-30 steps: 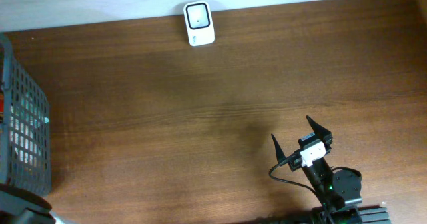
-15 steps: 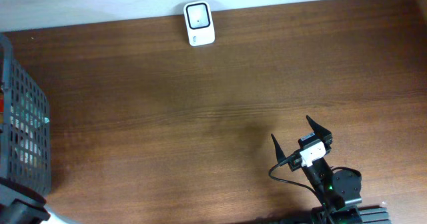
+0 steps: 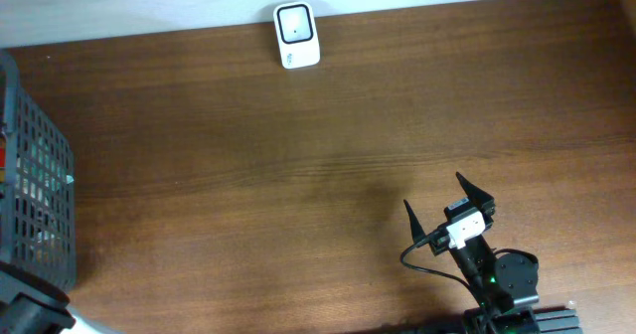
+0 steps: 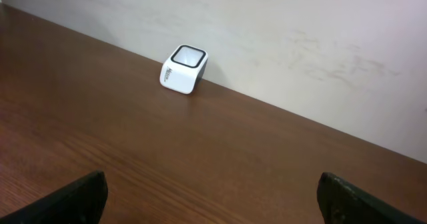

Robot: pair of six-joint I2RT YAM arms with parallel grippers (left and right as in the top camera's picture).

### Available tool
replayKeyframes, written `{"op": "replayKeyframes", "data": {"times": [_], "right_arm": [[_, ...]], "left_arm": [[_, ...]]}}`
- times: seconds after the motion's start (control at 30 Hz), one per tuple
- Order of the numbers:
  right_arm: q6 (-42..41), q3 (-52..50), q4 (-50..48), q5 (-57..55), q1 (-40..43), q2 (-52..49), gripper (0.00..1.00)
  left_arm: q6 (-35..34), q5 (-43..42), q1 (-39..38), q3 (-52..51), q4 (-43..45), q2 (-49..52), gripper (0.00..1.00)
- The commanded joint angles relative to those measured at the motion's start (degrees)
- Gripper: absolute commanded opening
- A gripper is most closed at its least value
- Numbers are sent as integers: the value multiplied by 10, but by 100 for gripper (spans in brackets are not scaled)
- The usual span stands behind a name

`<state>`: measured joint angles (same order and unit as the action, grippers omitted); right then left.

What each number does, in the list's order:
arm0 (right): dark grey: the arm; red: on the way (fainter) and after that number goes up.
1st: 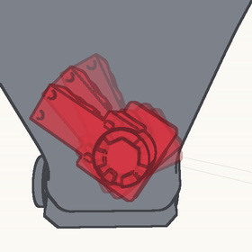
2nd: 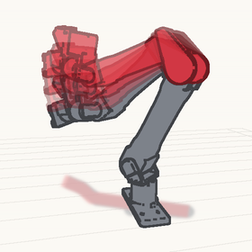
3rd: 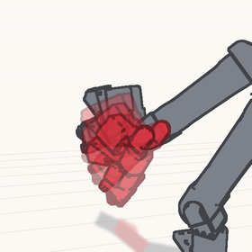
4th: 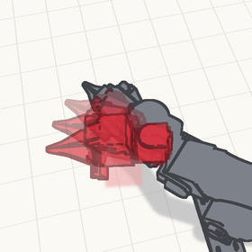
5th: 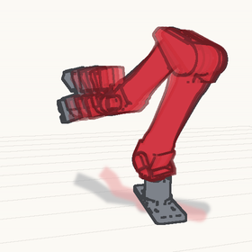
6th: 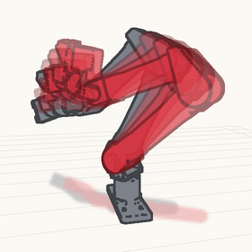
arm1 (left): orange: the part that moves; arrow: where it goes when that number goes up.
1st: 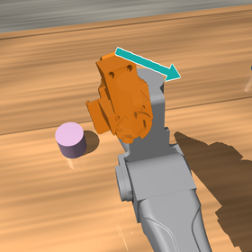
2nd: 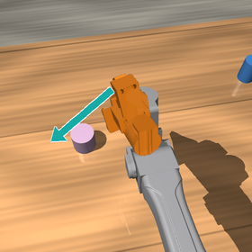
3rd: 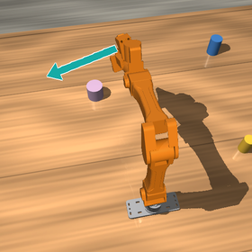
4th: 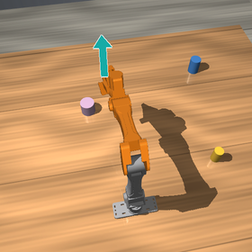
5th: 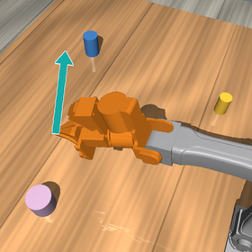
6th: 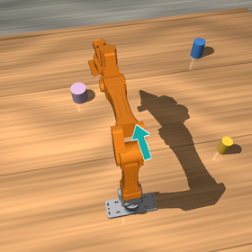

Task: Scan the item barcode
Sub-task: 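Grasp the white Pantene conditioner tube in the basket with the left gripper, then place the Pantene tube on the table near the scanner, release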

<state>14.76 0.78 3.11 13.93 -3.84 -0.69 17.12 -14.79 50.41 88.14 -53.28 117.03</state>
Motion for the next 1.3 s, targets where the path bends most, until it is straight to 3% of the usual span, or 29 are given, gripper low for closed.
{"op": "replayKeyframes", "data": {"times": [0.0,0.1,0.37,0.63,0.8,0.9,1.07,1.27], "right_arm": [[-9,-5,1,-5,2,3,99],[-8,-5,1,-5,2,3,99],[-8,-5,1,-5,2,3,99],[-8,-5,1,-5,2,3,99],[-9,-5,1,-5,2,3,99],[-8,-5,1,-5,2,3,99],[-8,-5,1,-5,2,3,98],[-8,-5,1,-5,2,3,99]], "left_arm": [[-11,-7,-1,-6,6,4,28],[-15,-7,-1,-3,5,4,0],[-88,-12,-2,121,-83,-15,0],[-155,-40,-30,306,-111,-169,0],[-154,-85,-141,312,-71,-282,0],[-150,-44,-275,311,-92,-305,0],[-189,-7,-445,226,-136,-243,0],[-271,40,-575,68,-67,-92,0]]}}
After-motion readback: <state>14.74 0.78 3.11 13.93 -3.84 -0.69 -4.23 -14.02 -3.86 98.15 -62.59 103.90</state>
